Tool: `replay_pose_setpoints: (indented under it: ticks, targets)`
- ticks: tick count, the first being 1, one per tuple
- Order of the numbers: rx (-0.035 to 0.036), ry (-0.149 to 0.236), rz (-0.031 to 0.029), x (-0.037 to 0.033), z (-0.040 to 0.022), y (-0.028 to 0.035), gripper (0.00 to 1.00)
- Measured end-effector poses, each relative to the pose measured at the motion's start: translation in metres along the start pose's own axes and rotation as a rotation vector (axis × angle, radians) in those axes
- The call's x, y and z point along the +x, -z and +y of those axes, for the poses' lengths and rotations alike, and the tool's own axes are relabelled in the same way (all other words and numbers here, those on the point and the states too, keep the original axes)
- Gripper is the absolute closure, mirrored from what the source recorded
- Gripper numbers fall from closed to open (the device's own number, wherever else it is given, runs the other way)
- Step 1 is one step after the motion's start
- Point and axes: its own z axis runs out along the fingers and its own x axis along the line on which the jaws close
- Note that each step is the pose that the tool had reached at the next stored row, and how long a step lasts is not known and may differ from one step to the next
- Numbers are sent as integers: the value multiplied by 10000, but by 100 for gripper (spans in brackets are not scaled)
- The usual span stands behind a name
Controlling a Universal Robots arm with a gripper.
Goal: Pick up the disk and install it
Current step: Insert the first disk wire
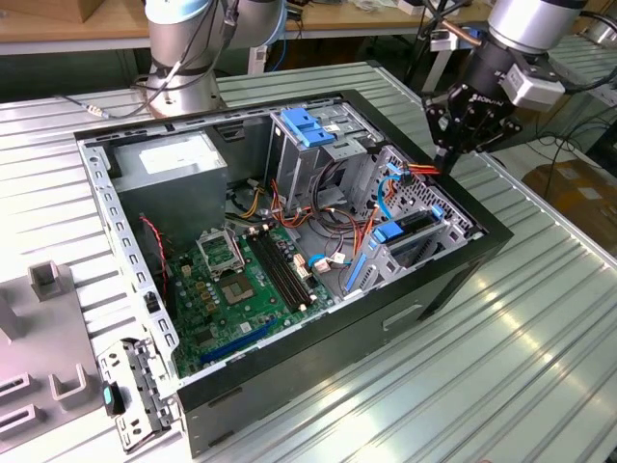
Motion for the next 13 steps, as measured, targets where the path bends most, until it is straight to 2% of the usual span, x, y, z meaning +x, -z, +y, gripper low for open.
replay_pose_setpoints:
  ticks: [1,7,13]
  targets:
    - [-5,0,5,1,0,23,84]
    - [-24,-141,15,-6,3,25,84]
    - [-27,-227,17,-113,73,28,84]
